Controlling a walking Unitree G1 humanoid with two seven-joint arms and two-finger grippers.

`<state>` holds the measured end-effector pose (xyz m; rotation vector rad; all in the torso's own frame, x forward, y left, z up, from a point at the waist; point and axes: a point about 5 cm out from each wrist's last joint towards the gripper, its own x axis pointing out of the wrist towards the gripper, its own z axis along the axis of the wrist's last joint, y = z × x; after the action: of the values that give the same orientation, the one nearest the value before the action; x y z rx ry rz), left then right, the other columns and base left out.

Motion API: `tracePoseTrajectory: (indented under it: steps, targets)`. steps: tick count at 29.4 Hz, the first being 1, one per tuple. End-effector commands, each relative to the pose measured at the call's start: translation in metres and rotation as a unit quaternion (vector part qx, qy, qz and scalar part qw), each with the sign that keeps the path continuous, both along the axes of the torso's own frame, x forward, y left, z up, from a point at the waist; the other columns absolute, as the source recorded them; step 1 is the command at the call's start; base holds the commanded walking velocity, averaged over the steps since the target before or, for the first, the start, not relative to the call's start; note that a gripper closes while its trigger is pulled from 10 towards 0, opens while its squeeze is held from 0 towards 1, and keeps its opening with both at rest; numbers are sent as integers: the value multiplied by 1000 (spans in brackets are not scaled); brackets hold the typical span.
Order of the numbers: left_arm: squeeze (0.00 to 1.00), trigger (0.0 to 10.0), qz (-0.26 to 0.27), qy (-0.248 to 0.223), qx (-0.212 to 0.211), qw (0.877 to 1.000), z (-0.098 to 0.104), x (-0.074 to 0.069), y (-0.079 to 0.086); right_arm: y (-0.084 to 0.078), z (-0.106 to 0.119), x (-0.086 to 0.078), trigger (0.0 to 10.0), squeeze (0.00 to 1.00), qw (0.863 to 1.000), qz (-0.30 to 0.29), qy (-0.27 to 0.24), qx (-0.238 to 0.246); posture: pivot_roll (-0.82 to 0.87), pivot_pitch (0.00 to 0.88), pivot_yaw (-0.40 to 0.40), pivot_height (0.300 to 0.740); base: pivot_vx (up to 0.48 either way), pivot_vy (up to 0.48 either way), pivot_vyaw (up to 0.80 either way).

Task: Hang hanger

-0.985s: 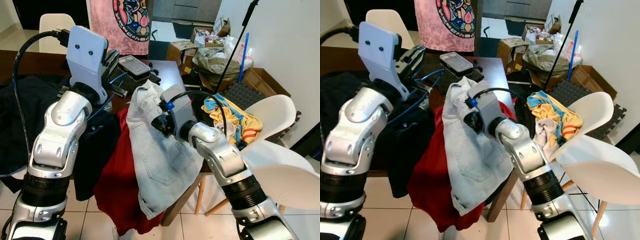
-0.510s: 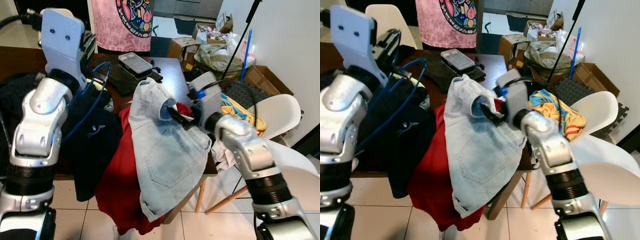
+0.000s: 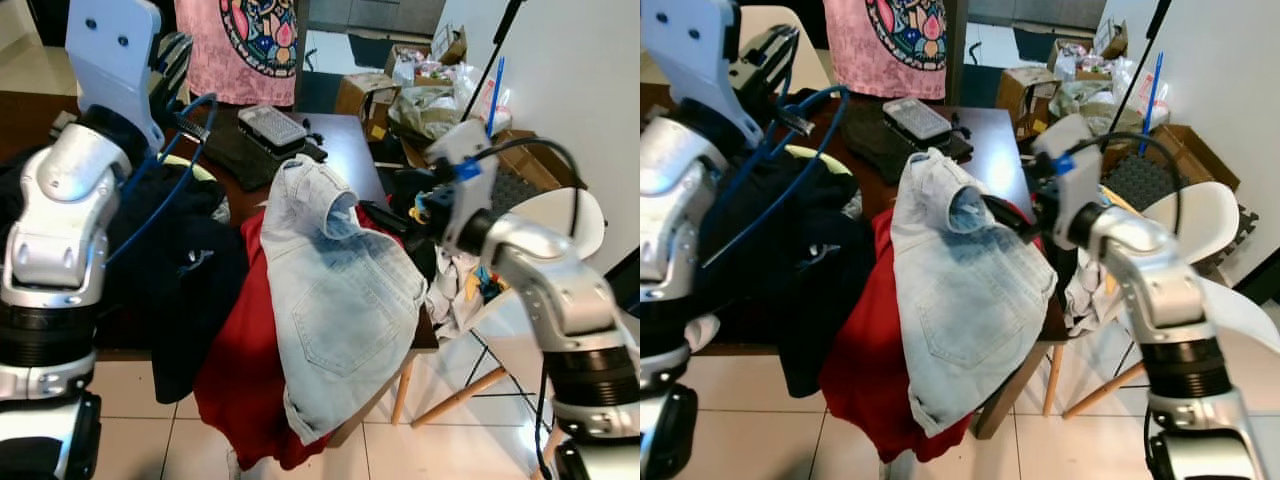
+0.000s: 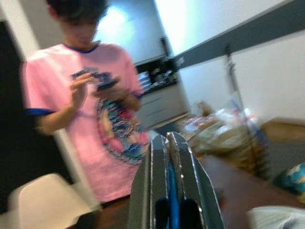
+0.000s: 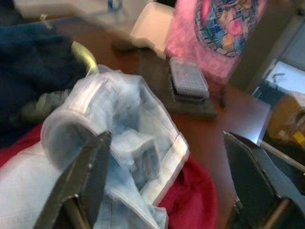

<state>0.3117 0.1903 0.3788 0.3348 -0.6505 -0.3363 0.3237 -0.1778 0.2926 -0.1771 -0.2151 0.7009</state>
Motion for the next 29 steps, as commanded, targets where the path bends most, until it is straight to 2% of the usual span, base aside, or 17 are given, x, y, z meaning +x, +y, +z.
tracePoseTrajectory:
  steps: [1,4,6,7,8,9,10,12,13,14,16,17,18,19,20,22,29]
  targets:
    - [0,10000,-120,32,-3,992,9,-12,3,14,22,-27,10000,0,991,109,-66,45,174,102,-81,740,0,0,0]
    - [0,10000,-150,38,-1,988,10,-15,3,17,25,-33,10000,0,987,132,-74,51,174,102,-81,740,0,0,0]
    - [0,10000,-208,56,27,976,10,-22,-2,21,27,-41,10000,0,981,169,-80,53,177,99,-81,740,0,0,0]
    - [0,10000,-208,56,27,976,10,-22,-2,21,27,-41,10000,0,981,169,-80,53,177,99,-81,740,0,0,0]
    - [0,10000,-293,76,73,950,9,-35,-13,22,29,-49,10000,0,973,206,-85,59,182,95,-81,740,0,0,0]
    - [0,10000,-312,79,84,943,9,-38,-15,22,30,-50,10000,0,971,215,-86,60,182,95,-81,740,0,0,0]
    - [0,10000,-351,84,100,927,10,-45,-19,22,32,-54,10000,0,967,231,-90,61,185,91,-81,740,0,0,0]
    - [0,10000,-373,86,109,917,10,-50,-21,21,34,-56,10000,0,964,241,-93,61,185,91,-81,740,0,0,0]
    - [0,10000,-373,86,109,917,10,-50,-21,21,34,-56,10000,0,964,241,-93,61,185,91,-81,740,0,0,0]
    - [0,10000,-411,90,115,900,11,-55,-26,21,37,-60,10000,0,959,260,-94,53,184,90,-81,740,0,0,0]
    - [0,10000,-411,90,115,900,11,-55,-26,21,37,-60,10000,0,959,260,-94,53,184,90,-81,740,0,0,0]
    - [0,10000,-445,93,123,882,12,-60,-29,20,40,-63,10000,0,955,279,-92,34,182,89,-81,740,0,0,0]
    - [0,10000,-445,93,123,882,12,-60,-29,20,40,-63,10000,0,955,279,-92,34,182,89,-81,740,0,0,0]
    - [0,10000,-478,99,140,861,11,-67,-33,20,42,-67,10000,0,952,294,-88,10,179,89,-78,740,0,0,0]
    - [0,10000,-478,99,140,861,11,-67,-33,20,42,-67,10000,0,952,294,-88,10,179,89,-78,740,0,0,0]
    - [0,10000,-516,119,177,830,4,-74,-43,21,50,-73,10000,0,942,322,-83,-44,175,88,-73,740,0,0,0]
    - [0,10000,-529,129,196,816,0,-76,-48,22,55,-78,10000,0,932,341,-76,-94,173,90,-72,740,0,0,0]
